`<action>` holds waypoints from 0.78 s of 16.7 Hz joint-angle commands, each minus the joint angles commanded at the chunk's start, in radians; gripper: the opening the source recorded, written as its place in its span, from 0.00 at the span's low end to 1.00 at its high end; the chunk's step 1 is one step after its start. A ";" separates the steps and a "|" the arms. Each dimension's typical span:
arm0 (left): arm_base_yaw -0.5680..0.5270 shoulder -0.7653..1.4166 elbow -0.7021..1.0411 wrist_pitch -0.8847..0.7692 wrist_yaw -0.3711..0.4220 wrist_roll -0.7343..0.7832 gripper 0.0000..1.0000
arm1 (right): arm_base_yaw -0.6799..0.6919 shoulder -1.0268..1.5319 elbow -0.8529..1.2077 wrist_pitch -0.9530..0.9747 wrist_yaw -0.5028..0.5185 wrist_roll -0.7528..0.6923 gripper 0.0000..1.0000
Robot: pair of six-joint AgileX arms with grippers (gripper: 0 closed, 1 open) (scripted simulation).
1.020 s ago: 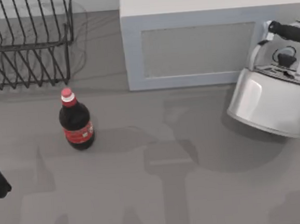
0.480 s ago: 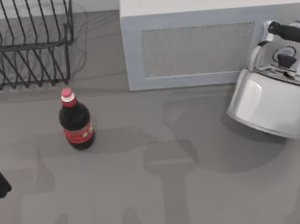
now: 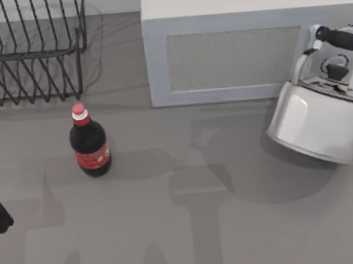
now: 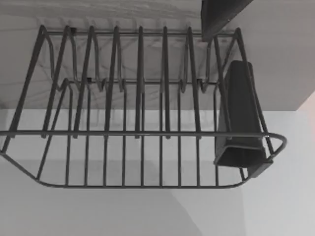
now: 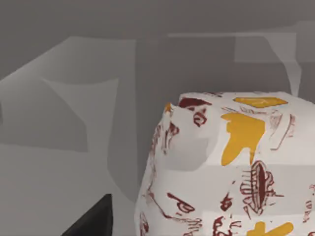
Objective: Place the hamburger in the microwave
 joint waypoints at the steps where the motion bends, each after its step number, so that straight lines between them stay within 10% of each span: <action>1: 0.000 0.000 0.000 0.000 0.000 0.000 1.00 | 0.000 0.026 -0.025 0.056 0.000 0.000 1.00; 10: 0.000 0.000 0.000 0.000 0.000 0.000 1.00 | -0.001 0.116 -0.110 0.223 0.000 0.000 1.00; 13: 0.000 0.000 0.000 0.000 0.000 0.000 1.00 | -0.001 0.116 -0.110 0.223 0.000 0.000 0.77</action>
